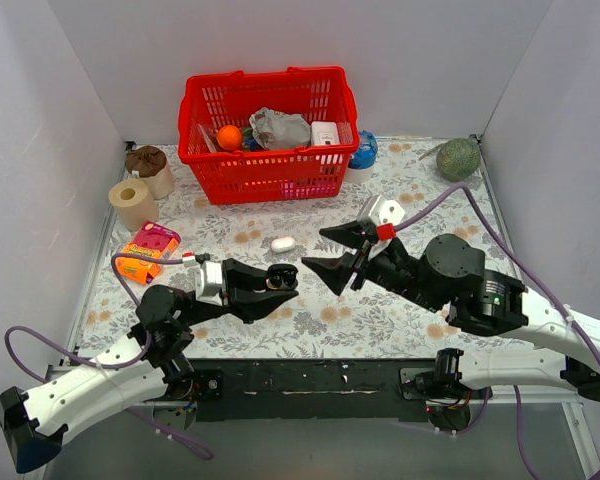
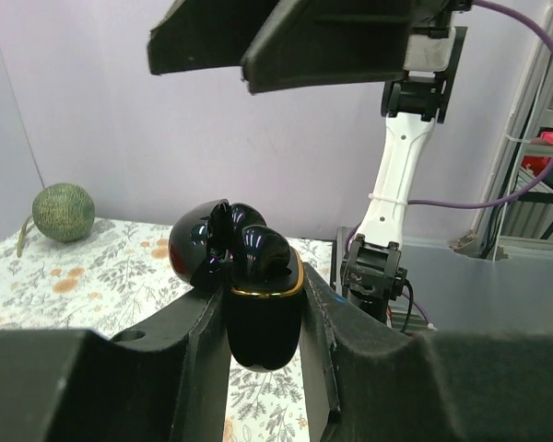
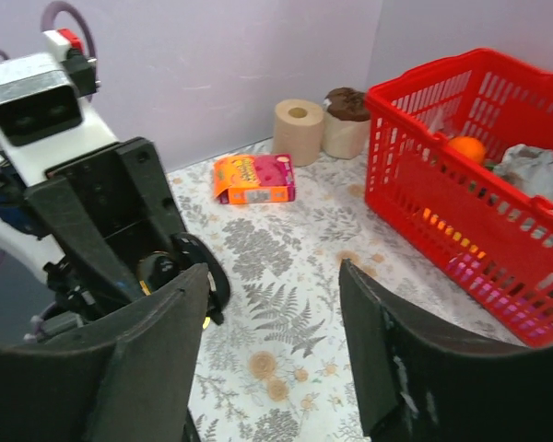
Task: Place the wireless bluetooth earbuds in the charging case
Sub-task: Adjust the earbud with the charging case.
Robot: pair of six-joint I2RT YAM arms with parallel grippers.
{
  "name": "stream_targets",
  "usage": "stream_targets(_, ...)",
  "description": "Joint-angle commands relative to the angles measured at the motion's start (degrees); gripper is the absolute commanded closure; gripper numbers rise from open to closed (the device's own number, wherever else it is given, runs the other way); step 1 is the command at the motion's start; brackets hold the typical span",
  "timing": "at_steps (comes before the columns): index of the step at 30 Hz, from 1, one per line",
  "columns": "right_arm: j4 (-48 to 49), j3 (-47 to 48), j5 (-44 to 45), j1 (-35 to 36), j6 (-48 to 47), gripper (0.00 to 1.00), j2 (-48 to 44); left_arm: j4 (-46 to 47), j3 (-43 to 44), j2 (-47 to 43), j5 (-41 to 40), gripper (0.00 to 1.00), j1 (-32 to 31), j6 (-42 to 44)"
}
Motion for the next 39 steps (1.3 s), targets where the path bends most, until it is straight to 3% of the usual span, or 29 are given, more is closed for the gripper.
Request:
stream_targets(1,-1.71,1.63,-7.58,0.0,2.03,0.37,2.33,-2.75,2.07,1.01,-4.52,1.0,-0.07,-1.6)
stream_targets(12,-2.34,-3.62,-3.83,0.0,3.08,0.39,-1.34,1.9,-1.35,-2.32,-2.43,1.0,-0.07,0.76)
stream_targets(19,13.38,-18.49,2.42,0.0,1.24,0.36,-12.51,4.89,0.14,-2.85,5.92,1.0,-0.07,7.79)
stream_targets(27,12.43,-17.7,1.37,0.0,-0.87,0.3,-11.47,2.78,8.75,1.63,13.13,1.0,-0.07,13.6)
stream_targets(34,12.52,-17.62,0.49,0.0,-0.08,0.2,-10.68,3.05,8.41,0.93,11.56,1.0,-0.07,12.19)
stream_targets(39,12.7,-17.35,0.58,0.0,0.01,0.19,-9.45,3.22,7.35,-0.13,10.23,1.0,-0.07,10.88)
